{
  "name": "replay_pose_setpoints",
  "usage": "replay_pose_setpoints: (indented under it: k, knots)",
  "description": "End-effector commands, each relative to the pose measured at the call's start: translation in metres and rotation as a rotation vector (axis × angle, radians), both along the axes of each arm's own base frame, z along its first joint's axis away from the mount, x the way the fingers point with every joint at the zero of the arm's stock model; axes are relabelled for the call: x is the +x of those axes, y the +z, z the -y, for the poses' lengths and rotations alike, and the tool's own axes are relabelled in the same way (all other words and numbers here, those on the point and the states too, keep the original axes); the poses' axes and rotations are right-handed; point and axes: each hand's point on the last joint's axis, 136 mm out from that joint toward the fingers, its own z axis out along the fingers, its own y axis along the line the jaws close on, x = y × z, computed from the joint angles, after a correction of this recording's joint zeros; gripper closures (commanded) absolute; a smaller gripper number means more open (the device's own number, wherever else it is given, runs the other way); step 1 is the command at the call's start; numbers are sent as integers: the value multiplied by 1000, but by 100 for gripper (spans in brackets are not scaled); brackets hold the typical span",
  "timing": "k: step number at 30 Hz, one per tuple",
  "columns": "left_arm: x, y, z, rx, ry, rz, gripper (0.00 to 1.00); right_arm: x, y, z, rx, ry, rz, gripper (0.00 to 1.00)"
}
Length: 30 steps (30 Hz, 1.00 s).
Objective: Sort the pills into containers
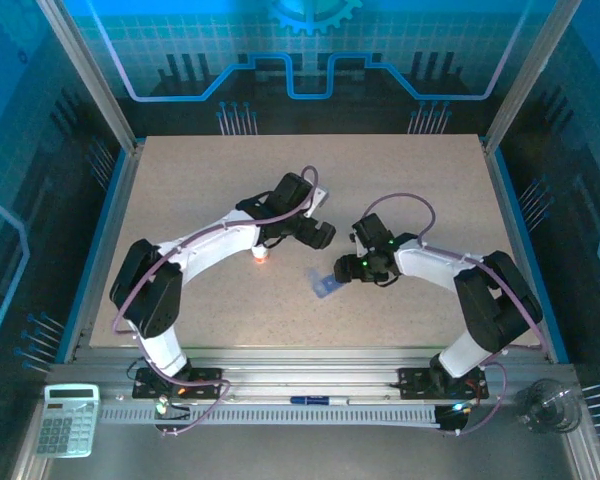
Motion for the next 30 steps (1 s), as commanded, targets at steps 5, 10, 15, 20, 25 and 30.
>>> replay_pose_setpoints:
  k: [5,10,15,20,25,30]
  knots:
    - [-10,21,-4,-71,21,22,1,-12,1,-5,17,6,-35,24]
    - [-16,27,-12,-75,36,35,1,-21,7,-5,17,30,-34,23]
    - [-18,33,-18,-116,63,44,1,-23,15,0,8,35,-1,22]
    - [-20,37,-23,-131,77,51,1,-8,21,-6,17,37,18,20]
    - [-23,39,-31,-136,95,57,1,8,20,-17,33,42,27,19]
    - [-26,36,-41,-135,114,56,1,14,12,-26,52,44,9,19]
